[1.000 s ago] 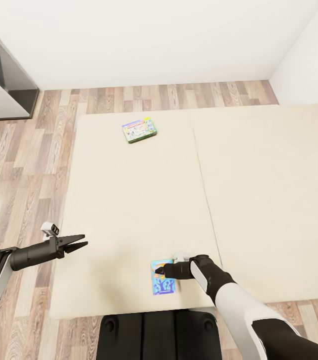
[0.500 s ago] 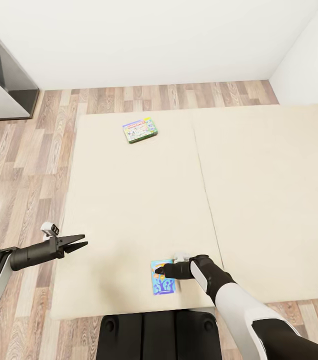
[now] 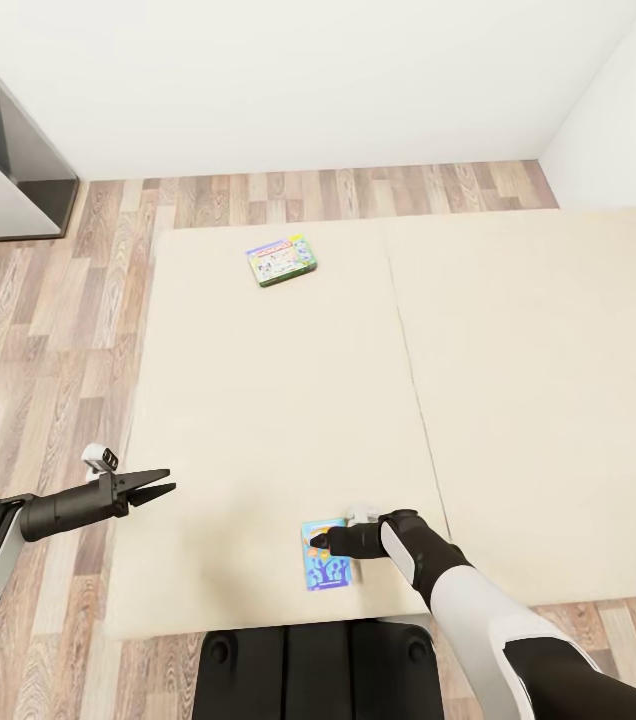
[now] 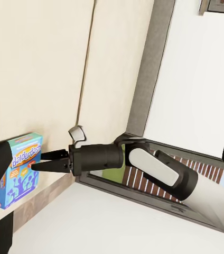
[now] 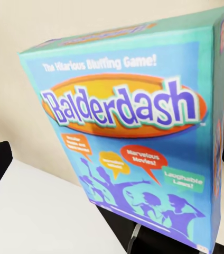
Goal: Put all the toys in the child's room - the three board games (two on the bed and one on the table), the two jigsaw puzzles on the table, and the tennis ball on the table - inside the toy box on the table in the child's room.
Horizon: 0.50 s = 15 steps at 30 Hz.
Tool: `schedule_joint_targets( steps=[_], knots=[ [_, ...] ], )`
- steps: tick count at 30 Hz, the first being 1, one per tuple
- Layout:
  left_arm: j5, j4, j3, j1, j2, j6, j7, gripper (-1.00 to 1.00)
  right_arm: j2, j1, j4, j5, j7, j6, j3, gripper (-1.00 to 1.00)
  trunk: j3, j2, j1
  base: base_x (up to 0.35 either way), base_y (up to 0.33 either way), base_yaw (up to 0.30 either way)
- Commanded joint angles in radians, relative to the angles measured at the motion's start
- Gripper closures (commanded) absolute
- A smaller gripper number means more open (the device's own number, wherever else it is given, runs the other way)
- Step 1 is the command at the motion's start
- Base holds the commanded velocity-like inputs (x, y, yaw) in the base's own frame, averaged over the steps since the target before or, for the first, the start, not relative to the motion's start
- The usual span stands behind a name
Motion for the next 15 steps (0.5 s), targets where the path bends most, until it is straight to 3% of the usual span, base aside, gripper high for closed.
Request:
schedule_joint_targets(
  steps=[1,15],
  knots=[
    [0.001,0.000,0.000,0.000,0.000,0.010,-0.003,-1.00,0.000,0.000,-0.001,-0.009,-0.003,0.006,0.002,-1.00,-0.001,-0.001,0.001,0.000,0.014,0.000],
    [0.001,0.000,0.000,0.000,0.000,0.011,-0.003,-1.00,0.000,0.000,-0.001,-0.009,-0.004,0.002,0.002,-1.00,-0.001,-0.001,0.001,0.000,0.002,0.000]
  ],
)
